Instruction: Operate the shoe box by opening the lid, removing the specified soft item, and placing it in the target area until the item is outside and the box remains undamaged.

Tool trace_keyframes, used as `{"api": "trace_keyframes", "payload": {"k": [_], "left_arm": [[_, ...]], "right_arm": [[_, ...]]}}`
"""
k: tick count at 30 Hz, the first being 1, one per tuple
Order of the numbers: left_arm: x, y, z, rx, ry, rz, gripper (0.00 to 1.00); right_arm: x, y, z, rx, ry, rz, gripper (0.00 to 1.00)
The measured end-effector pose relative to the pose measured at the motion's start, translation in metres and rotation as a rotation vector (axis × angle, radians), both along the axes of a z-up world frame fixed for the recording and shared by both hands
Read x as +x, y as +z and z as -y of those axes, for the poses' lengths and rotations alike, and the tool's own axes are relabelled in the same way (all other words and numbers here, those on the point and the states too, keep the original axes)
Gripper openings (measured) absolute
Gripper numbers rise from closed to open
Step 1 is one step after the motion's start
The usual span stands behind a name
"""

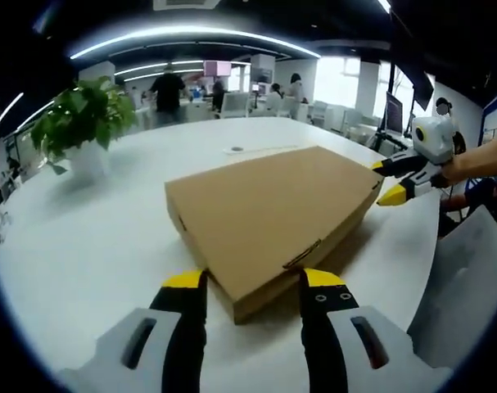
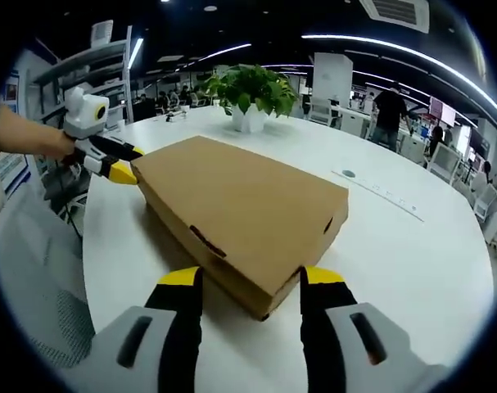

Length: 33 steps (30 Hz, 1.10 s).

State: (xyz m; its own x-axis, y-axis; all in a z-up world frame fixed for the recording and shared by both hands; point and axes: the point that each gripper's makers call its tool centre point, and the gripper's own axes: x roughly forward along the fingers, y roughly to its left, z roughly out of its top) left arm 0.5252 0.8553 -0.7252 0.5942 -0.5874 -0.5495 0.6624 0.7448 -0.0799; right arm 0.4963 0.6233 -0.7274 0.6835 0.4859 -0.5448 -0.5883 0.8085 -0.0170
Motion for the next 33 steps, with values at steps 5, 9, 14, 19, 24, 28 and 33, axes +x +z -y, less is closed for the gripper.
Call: {"api": "trace_keyframes", "payload": {"k": [5,9,14,19,24,28,33], "left_arm": [[-0.002,0.000,-0.006,0.004,-0.016,-0.005,0.44],[-0.003,-0.001,-0.011,0.007,-0.028,-0.009,0.44],[-0.005,-0.002,-0.017,0.010,-0.039,-0.006,0.45],[-0.006,-0.002,-0.024,0.013,-0.052,-0.005,0.45],[-0.009,-0.002,-0.032,0.016,-0.063,-0.007,0.45],[-0.010,-0.002,-0.038,0.024,-0.078,-0.014,0.45],[-0.013,-0.001,-0.041,0.027,-0.084,-0.022,0.45]], "right_arm": [[-0.006,0.001,-0.006,0.010,-0.014,0.001,0.44],[-0.010,0.001,-0.010,0.015,-0.021,0.001,0.44],[-0.016,0.001,-0.018,0.025,-0.032,-0.002,0.45],[-0.023,0.001,-0.025,0.026,-0.030,-0.006,0.44],[-0.030,0.002,-0.033,0.033,-0.029,-0.011,0.43],[-0.035,0.003,-0.040,0.038,-0.029,-0.014,0.42],[-0.037,0.004,-0.043,0.045,-0.035,-0.015,0.40]]}}
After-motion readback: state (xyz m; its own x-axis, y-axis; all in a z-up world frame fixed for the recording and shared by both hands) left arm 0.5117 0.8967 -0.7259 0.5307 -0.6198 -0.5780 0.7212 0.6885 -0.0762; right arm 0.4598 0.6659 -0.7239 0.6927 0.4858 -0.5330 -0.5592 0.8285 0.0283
